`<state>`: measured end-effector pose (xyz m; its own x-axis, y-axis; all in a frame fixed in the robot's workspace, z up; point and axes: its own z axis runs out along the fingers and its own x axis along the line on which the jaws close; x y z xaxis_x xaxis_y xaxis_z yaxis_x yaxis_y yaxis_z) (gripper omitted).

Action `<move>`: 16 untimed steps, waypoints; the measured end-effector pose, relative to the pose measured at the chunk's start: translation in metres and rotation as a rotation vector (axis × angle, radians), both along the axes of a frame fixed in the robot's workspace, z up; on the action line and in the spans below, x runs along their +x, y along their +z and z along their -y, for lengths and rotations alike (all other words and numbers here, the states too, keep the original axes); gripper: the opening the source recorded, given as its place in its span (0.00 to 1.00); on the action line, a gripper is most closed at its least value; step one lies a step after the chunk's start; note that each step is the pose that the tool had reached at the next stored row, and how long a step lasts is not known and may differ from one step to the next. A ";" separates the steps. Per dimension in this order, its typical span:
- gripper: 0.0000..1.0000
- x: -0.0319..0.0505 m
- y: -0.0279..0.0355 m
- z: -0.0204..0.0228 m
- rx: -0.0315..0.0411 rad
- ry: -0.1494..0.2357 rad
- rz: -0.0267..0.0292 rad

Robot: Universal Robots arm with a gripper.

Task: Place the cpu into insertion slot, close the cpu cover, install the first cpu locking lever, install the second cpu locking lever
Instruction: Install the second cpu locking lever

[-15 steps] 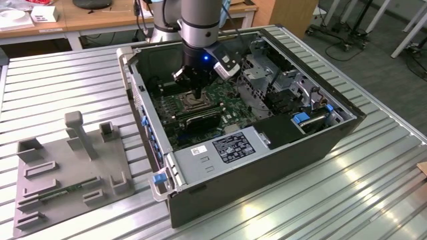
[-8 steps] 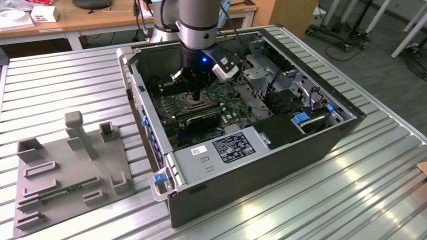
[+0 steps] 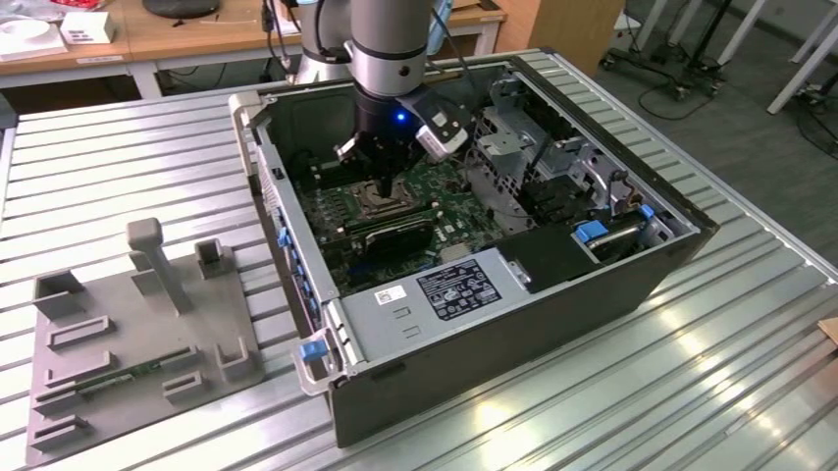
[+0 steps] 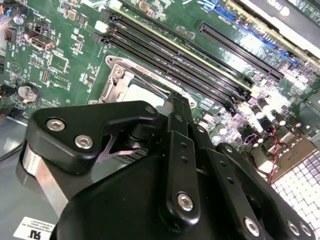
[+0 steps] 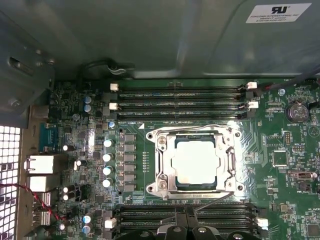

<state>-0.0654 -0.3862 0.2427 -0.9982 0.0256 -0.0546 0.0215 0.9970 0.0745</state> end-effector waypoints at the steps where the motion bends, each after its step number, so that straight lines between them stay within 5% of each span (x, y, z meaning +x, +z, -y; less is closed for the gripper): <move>1: 0.10 0.0000 0.0000 -0.0003 0.0000 0.000 0.0000; 11: 0.10 -0.0004 -0.0003 -0.0031 0.0001 0.000 0.0002; 16: 0.10 -0.0066 -0.0025 -0.0032 0.0001 0.000 0.0061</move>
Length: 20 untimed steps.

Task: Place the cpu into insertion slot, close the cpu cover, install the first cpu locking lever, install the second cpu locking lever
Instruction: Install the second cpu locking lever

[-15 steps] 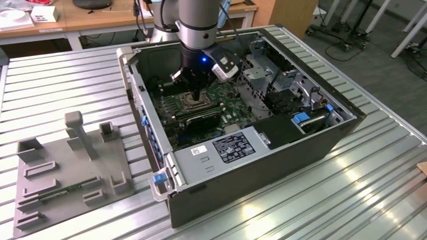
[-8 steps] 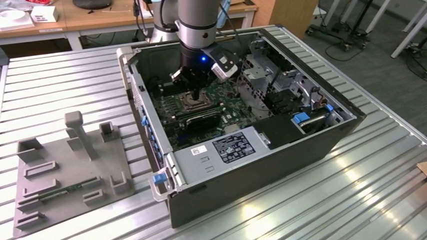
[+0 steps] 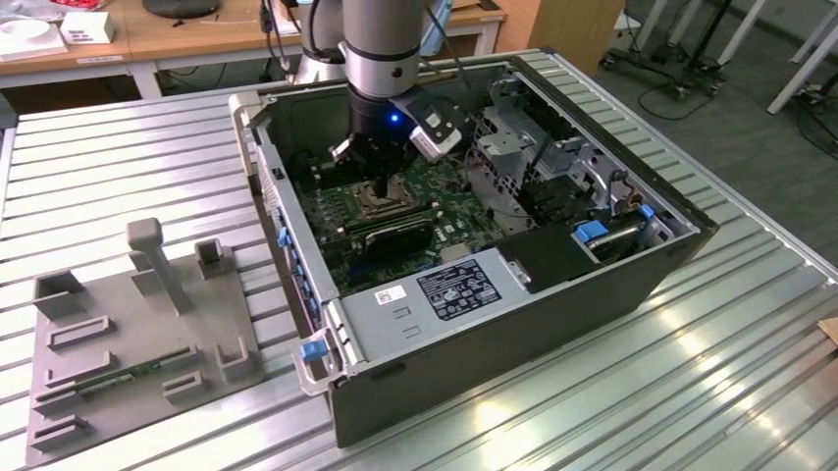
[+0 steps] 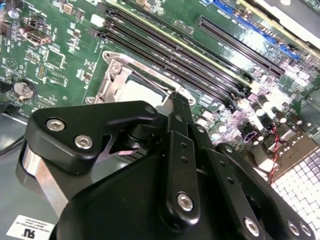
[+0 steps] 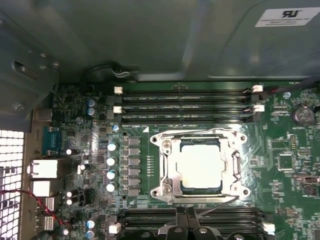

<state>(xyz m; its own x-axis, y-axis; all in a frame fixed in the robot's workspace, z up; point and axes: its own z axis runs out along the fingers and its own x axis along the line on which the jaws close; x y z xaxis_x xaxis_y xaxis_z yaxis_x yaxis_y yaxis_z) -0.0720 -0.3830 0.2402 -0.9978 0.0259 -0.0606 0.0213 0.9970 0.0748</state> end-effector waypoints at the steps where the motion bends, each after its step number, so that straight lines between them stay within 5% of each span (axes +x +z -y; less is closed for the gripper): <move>1: 0.10 -0.0012 -0.0005 0.0000 -0.0001 0.000 0.0010; 20: 0.10 -0.0040 -0.0052 0.0000 0.0000 0.000 0.0044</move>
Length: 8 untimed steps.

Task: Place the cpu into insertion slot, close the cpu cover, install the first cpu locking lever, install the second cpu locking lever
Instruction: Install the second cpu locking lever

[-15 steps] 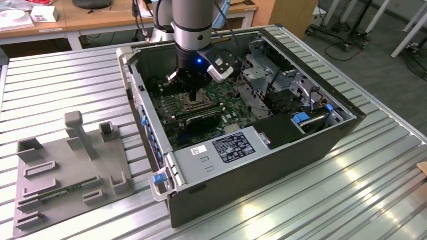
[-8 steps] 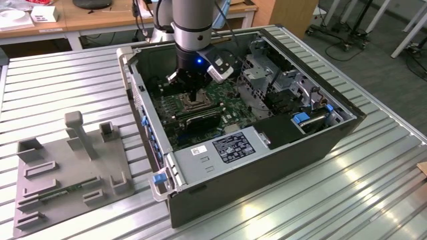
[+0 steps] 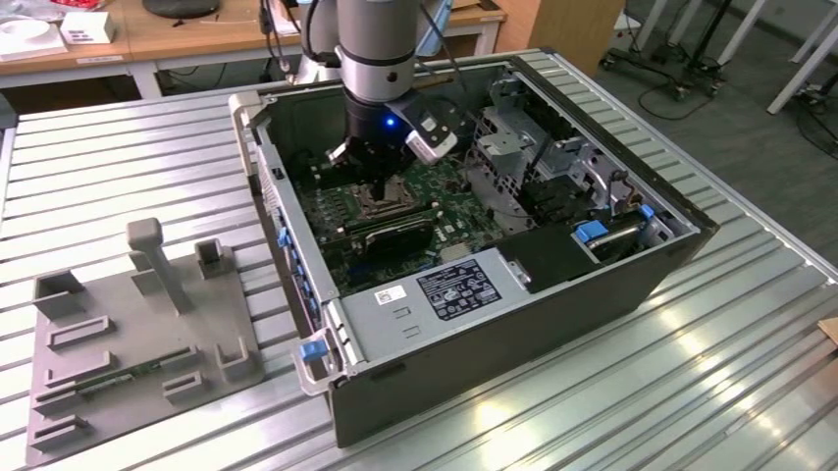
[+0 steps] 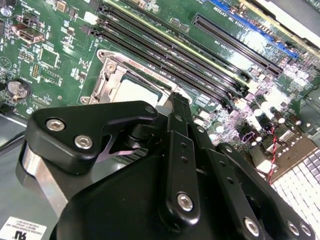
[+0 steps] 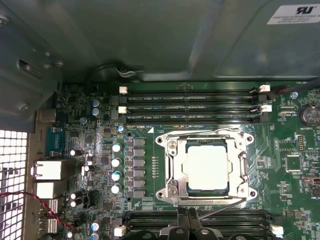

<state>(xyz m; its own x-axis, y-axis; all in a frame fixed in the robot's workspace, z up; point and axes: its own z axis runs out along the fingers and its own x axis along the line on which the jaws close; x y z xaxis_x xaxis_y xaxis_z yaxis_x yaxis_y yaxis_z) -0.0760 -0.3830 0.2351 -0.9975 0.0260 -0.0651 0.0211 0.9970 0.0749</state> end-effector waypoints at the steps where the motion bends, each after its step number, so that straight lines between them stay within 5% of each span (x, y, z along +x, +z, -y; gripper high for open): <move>1: 0.10 -0.0002 -0.0018 0.0000 -0.0001 0.000 0.0003; 8: 0.10 -0.0018 -0.0144 0.0000 -0.0002 0.000 0.0007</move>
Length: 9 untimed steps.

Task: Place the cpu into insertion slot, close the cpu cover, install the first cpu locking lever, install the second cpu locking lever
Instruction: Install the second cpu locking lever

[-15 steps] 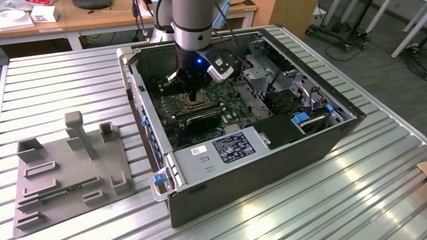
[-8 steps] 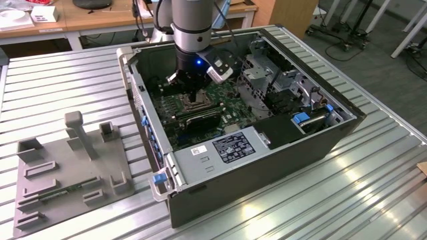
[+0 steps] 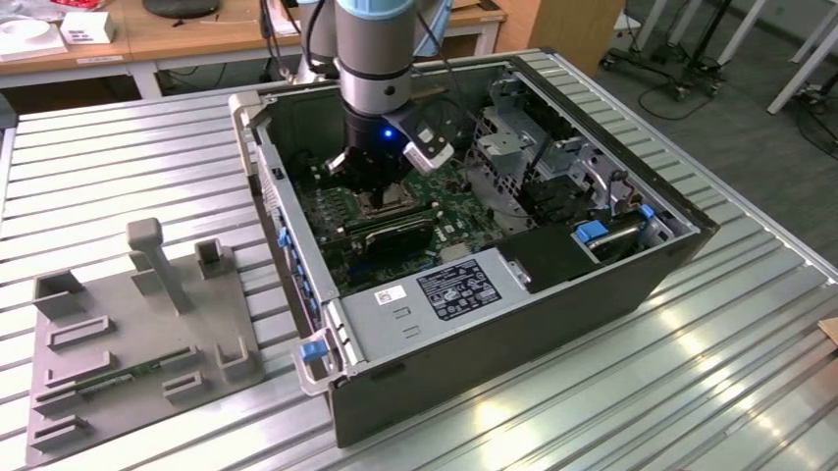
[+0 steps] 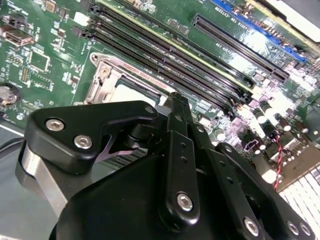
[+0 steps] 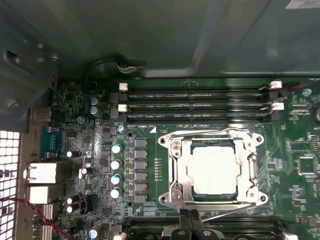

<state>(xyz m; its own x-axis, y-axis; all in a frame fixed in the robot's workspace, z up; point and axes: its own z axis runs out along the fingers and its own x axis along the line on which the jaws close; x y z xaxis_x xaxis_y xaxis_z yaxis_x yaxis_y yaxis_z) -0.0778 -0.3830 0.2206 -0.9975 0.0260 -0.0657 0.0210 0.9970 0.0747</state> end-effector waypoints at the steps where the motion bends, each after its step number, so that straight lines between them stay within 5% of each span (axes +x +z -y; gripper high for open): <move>1: 0.10 -0.0003 -0.0018 0.0000 0.0000 0.000 0.0000; 9: 0.10 -0.0044 -0.0102 0.0000 -0.0010 0.000 0.0000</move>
<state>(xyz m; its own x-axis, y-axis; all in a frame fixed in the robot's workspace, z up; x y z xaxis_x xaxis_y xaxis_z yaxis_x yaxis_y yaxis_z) -0.0821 -0.3830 0.2104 -0.9975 0.0259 -0.0658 0.0210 0.9971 0.0737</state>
